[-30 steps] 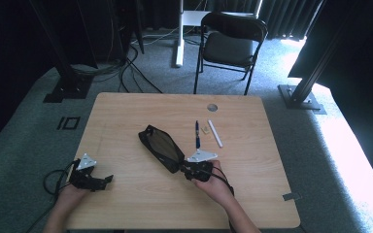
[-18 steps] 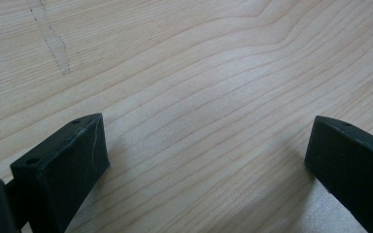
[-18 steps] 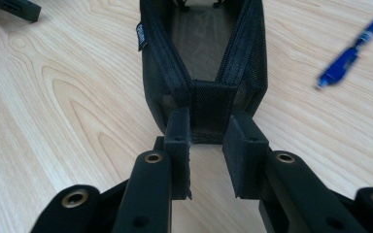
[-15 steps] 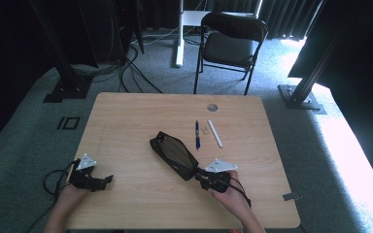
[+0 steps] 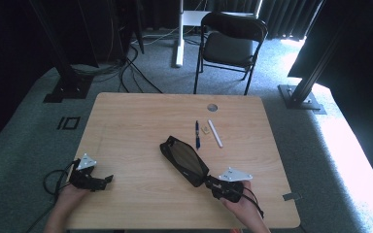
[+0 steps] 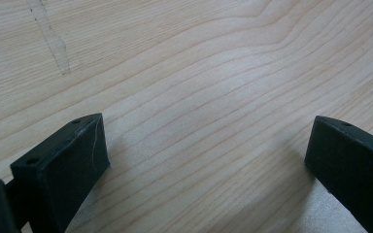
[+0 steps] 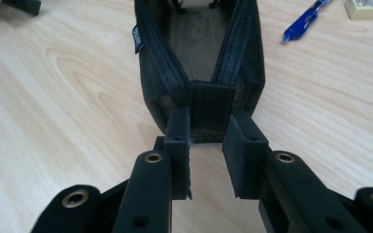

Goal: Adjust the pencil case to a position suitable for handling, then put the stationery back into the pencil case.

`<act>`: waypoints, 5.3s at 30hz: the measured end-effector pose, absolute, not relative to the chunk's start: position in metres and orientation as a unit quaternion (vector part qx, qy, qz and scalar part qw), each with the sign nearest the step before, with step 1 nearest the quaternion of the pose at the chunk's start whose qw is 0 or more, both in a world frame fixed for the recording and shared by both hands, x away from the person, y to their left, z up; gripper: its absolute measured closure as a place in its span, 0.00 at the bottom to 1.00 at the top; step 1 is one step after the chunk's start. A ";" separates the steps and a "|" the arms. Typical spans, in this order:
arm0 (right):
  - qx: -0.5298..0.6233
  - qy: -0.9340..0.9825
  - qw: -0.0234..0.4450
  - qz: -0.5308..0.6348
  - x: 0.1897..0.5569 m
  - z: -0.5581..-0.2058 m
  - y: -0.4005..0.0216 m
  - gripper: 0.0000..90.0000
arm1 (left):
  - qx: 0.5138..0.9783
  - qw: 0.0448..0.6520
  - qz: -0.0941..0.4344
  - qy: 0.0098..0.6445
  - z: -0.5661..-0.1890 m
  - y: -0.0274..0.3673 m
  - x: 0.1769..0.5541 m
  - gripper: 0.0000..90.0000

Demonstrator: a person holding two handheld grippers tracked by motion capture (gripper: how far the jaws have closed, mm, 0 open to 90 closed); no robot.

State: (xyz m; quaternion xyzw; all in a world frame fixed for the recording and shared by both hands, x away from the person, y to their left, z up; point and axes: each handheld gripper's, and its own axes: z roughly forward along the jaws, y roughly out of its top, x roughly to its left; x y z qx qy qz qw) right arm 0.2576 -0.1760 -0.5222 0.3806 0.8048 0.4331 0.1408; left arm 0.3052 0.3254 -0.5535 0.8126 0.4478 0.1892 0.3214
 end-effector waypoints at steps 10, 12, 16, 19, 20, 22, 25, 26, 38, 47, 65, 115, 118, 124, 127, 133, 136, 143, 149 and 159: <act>0.388 0.801 0.146 0.432 0.237 -0.520 -0.194 0.81 | 0.812 0.322 0.189 0.448 -0.553 0.325 0.305 0.02; 0.394 0.798 0.142 0.434 0.234 -0.521 -0.198 0.78 | 0.812 0.322 0.189 0.448 -0.553 0.325 0.305 0.02; 0.400 0.785 0.140 0.453 0.229 -0.516 -0.208 0.68 | 0.812 0.322 0.189 0.448 -0.553 0.325 0.305 0.02; 0.401 0.780 0.148 0.457 0.230 -0.512 -0.215 0.65 | 0.813 0.321 0.189 0.448 -0.553 0.325 0.305 0.02; 0.403 0.778 0.153 0.457 0.231 -0.511 -0.217 0.65 | 0.812 0.322 0.189 0.448 -0.553 0.325 0.305 0.02; 0.409 0.773 0.165 0.456 0.236 -0.508 -0.225 0.62 | 0.812 0.321 0.190 0.449 -0.553 0.326 0.305 0.02; 0.423 0.764 0.180 0.453 0.248 -0.508 -0.234 0.60 | 0.812 0.321 0.190 0.450 -0.553 0.326 0.305 0.02; 0.427 0.763 0.184 0.450 0.253 -0.509 -0.237 0.60 | 0.812 0.321 0.190 0.450 -0.553 0.326 0.305 0.02; 0.467 0.742 0.220 0.428 0.326 -0.523 -0.252 0.59 | 0.811 0.321 0.190 0.451 -0.553 0.325 0.305 0.02; 0.485 0.743 0.208 0.411 0.379 -0.537 -0.241 0.64 | 0.811 0.321 0.189 0.451 -0.553 0.325 0.305 0.02; 0.497 0.743 0.209 0.397 0.451 -0.535 -0.212 0.67 | 0.809 0.321 0.190 0.455 -0.553 0.326 0.305 0.02; 0.479 0.744 0.187 0.427 0.430 -0.474 -0.193 0.87 | 0.808 0.320 0.192 0.457 -0.553 0.326 0.306 0.02; 0.468 0.744 0.182 0.440 0.418 -0.466 -0.188 0.87 | 0.808 0.320 0.192 0.457 -0.553 0.326 0.306 0.02; 0.441 0.755 0.170 0.455 0.395 -0.451 -0.175 0.87 | 0.808 0.320 0.192 0.456 -0.553 0.326 0.306 0.02; 0.426 0.762 0.159 0.461 0.384 -0.446 -0.165 0.87 | 0.808 0.320 0.192 0.456 -0.553 0.326 0.306 0.02; 0.400 0.776 0.151 0.464 0.365 -0.442 -0.146 0.87 | 0.808 0.320 0.192 0.456 -0.553 0.326 0.306 0.02; 0.384 0.788 0.147 0.459 0.357 -0.445 -0.136 0.87 | 0.807 0.320 0.192 0.457 -0.553 0.326 0.306 0.02; 0.375 0.803 0.121 0.447 0.347 -0.454 -0.123 0.87 | 0.806 0.320 0.193 0.458 -0.553 0.326 0.306 0.02; 0.370 0.818 0.117 0.425 0.344 -0.464 -0.118 0.87 | 0.806 0.320 0.193 0.458 -0.553 0.326 0.306 0.02; 0.362 0.842 0.127 0.379 0.344 -0.479 -0.107 0.87 | 0.807 0.320 0.193 0.458 -0.553 0.326 0.306 0.02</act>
